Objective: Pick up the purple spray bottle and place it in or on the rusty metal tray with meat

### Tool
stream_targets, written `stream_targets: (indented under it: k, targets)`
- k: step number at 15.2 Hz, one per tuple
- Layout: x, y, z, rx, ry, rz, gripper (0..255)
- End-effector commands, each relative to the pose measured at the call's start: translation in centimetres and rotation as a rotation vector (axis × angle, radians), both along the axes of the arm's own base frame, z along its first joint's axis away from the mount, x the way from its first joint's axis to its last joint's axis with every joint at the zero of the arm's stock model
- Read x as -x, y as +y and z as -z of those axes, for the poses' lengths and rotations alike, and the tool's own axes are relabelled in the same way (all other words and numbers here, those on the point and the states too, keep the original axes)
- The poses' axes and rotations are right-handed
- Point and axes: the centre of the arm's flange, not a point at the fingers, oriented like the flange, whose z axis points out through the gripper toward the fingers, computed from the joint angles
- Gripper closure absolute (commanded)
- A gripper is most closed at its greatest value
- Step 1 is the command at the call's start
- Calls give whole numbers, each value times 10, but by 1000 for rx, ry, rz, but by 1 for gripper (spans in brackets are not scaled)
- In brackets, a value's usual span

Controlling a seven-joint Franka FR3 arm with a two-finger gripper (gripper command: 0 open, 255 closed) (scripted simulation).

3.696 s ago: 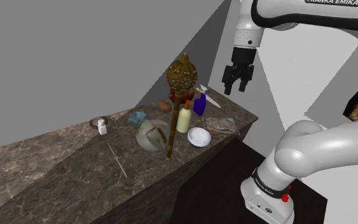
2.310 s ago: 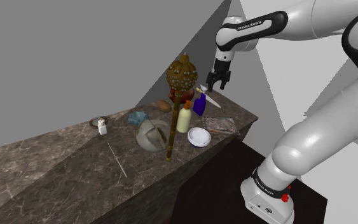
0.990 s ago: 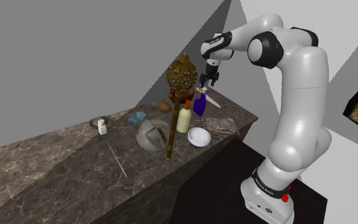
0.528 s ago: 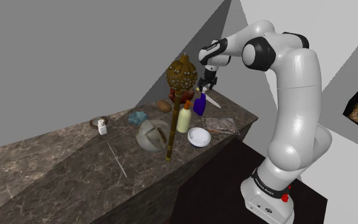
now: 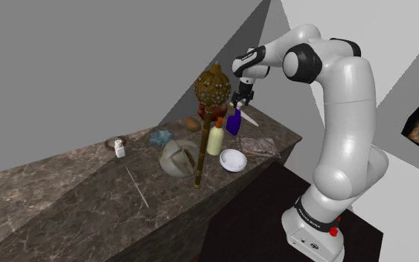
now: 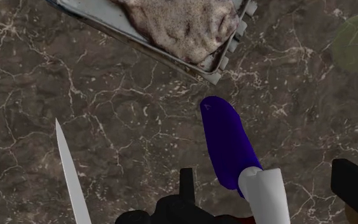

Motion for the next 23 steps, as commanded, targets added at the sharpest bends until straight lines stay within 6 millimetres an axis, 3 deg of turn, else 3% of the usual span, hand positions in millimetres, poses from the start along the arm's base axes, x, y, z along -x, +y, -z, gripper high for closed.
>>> stream_targets:
  k: [1, 10, 23]
  targets:
    - [0, 0, 0, 0, 0, 0, 255]
    - [0, 0, 0, 0, 0, 0, 255]
    - [0, 0, -69, 0, 0, 0, 255]
